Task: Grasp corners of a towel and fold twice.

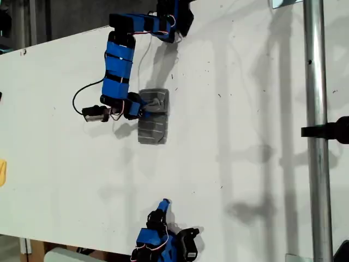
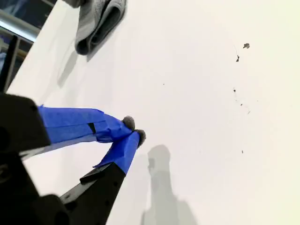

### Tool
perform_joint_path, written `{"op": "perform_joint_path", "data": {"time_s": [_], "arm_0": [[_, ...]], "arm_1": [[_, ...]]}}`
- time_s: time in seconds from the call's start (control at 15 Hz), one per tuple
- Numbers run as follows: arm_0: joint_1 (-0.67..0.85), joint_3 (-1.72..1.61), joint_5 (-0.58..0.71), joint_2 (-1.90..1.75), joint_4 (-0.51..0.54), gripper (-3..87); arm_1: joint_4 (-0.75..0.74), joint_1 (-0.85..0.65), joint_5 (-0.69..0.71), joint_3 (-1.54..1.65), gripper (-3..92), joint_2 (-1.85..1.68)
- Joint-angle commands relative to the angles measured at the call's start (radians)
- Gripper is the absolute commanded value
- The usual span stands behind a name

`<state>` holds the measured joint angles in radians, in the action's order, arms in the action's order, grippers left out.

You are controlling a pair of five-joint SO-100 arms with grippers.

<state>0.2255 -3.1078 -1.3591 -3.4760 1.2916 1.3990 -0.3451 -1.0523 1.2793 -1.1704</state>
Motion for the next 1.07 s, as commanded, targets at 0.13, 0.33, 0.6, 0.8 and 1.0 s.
{"op": "perform_joint_path", "data": {"time_s": [0.13,0.33,0.6,0.8,1.0], "arm_0": [[-0.003,-0.009,0.008,-0.005,0.006,-2.5],[-0.003,-0.009,0.006,-0.005,0.006,-2.5],[-0.011,-0.009,-0.046,-0.005,0.009,-2.2],[-0.048,-0.009,-0.144,-0.005,0.009,1.8],[-0.049,-0.009,-0.041,-0.005,0.011,3.8]], "arm_1": [[-0.101,0.0,0.046,-0.06,36.5,-0.138],[-0.368,0.008,0.192,0.091,43.9,-0.489],[-0.445,-0.078,0.202,0.518,24.5,-0.969],[-0.382,-0.103,0.058,0.92,7.8,-1.287],[-0.336,-0.094,-0.084,1.356,-0.2,-1.6]]}}
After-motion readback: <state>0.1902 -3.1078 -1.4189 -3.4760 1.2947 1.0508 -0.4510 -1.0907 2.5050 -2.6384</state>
